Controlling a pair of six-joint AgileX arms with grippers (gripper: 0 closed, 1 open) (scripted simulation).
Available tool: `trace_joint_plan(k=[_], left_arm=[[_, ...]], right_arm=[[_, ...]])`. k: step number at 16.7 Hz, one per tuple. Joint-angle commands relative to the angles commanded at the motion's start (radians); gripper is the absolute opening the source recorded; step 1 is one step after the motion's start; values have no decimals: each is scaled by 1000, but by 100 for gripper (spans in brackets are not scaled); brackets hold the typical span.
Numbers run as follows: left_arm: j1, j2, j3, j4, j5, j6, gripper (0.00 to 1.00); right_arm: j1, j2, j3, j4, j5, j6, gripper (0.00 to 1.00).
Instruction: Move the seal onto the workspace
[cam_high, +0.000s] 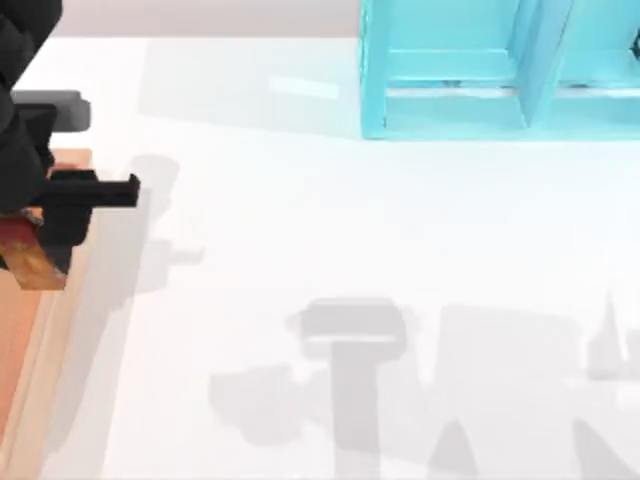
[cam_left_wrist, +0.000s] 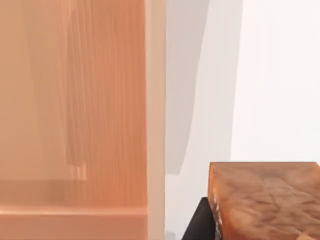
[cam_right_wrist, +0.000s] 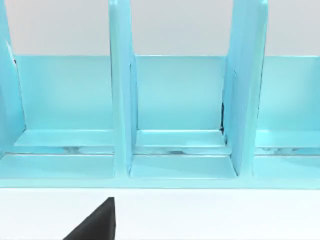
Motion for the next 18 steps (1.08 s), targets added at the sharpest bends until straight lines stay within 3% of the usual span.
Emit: trace_joint_plan(k=[9, 18], left_arm=[[-178, 348, 28, 315, 3, -172, 0], [-182, 383, -25, 409, 3, -176, 0]], right_arm=[[0, 0, 0, 0, 0, 0, 100], [0, 0, 0, 0, 0, 0, 100]])
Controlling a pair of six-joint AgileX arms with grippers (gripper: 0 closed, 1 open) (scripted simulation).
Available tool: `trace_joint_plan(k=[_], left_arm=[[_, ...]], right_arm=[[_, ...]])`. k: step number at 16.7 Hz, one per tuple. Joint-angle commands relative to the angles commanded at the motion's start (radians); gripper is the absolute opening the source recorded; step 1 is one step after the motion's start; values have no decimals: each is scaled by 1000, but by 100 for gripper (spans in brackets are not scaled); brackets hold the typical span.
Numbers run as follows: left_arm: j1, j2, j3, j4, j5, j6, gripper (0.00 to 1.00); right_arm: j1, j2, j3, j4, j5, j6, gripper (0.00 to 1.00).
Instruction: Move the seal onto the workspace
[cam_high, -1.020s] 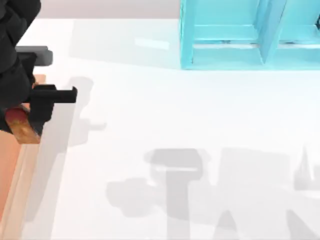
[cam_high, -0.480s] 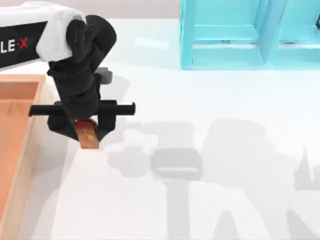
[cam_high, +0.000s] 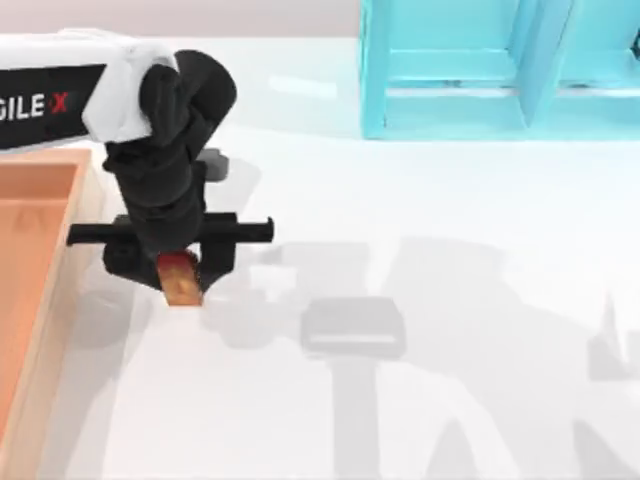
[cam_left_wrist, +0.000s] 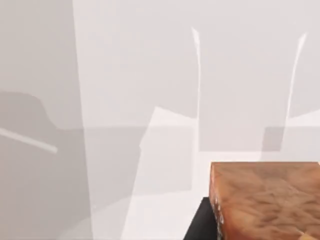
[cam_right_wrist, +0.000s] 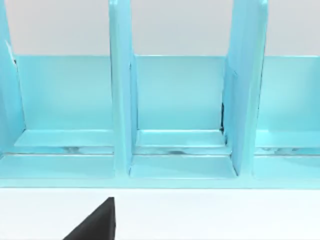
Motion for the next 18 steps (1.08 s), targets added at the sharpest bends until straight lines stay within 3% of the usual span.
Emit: trace_joint_plan(k=[7, 18], left_arm=[[-2, 35, -46, 76, 0, -1, 0], [-2, 35, -46, 76, 0, -1, 83]], right_arm=[[0, 0, 0, 0, 0, 0, 100], [0, 0, 0, 0, 0, 0, 100]])
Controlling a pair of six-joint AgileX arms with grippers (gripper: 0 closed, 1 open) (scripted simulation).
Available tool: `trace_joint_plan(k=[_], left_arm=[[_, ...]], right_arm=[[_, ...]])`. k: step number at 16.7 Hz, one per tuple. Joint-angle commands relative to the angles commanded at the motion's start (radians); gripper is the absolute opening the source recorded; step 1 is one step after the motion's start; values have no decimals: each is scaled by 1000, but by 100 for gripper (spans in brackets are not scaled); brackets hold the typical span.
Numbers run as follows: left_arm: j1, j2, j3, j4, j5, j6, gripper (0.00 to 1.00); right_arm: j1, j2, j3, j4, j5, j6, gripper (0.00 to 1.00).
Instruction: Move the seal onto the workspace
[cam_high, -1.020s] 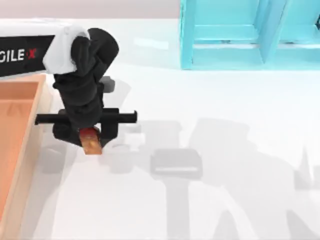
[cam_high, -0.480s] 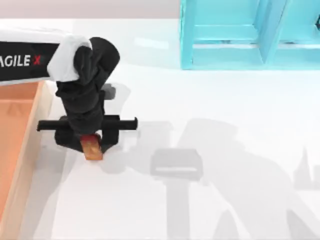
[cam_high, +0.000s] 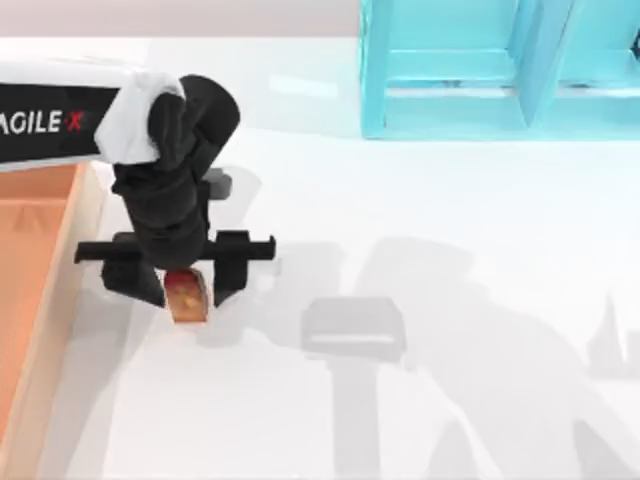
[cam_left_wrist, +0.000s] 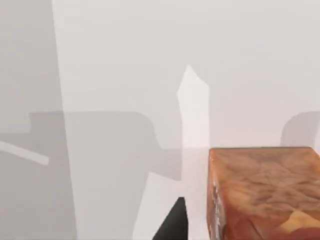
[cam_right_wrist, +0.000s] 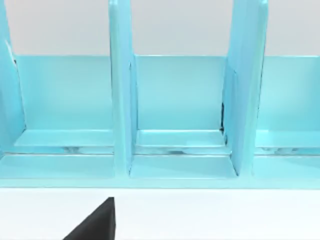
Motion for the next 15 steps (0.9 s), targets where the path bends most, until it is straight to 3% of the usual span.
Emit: trace_joint_plan(k=[2, 3, 12, 15], left_arm=[[0, 0, 0, 0, 0, 0, 98], [0, 0, 0, 0, 0, 0, 100], [1, -1, 3, -3, 0, 0, 100], [-3, -6, 71, -71, 0, -4, 100]], right_arm=[[0, 0, 0, 0, 0, 0, 100], [0, 0, 0, 0, 0, 0, 100], [0, 0, 0, 0, 0, 0, 100], [0, 0, 0, 0, 0, 0, 100]])
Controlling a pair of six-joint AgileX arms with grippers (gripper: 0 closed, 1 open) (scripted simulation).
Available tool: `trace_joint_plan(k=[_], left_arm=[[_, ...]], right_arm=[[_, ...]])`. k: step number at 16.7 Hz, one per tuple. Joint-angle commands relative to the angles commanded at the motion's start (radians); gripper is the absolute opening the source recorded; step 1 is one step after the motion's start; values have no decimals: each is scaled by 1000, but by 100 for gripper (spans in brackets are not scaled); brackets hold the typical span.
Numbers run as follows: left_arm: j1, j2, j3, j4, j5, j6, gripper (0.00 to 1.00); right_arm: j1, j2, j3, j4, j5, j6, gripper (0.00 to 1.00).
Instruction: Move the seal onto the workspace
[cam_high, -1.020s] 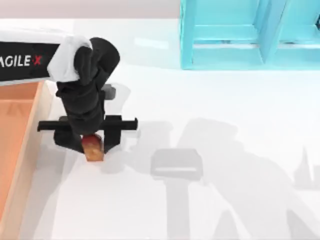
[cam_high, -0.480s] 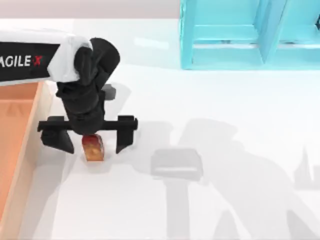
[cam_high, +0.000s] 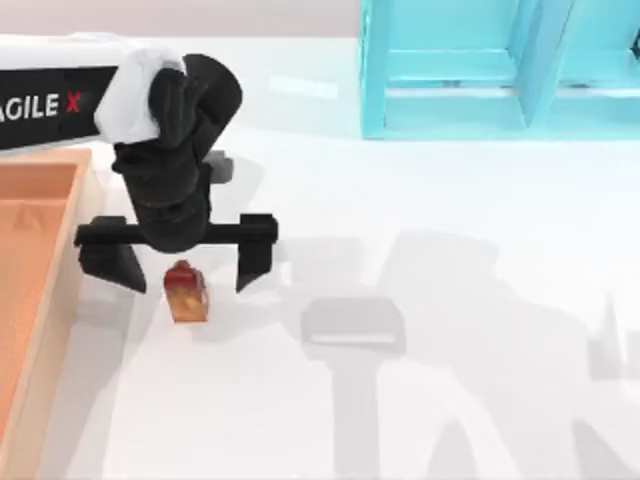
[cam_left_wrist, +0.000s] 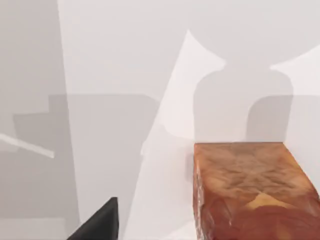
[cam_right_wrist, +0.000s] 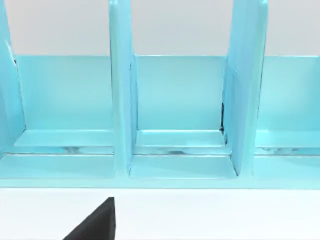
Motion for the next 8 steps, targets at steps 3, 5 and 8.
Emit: trace_joint_plan(k=[3, 5, 8], left_arm=[[0, -18, 119, -148, -2, -3, 100], [-1, -32, 202, -266, -2, -4, 100], [-3, -60, 318, -419, 0, -3, 100]], right_arm=[[0, 0, 0, 0, 0, 0, 100], [0, 0, 0, 0, 0, 0, 100], [0, 0, 0, 0, 0, 0, 100]])
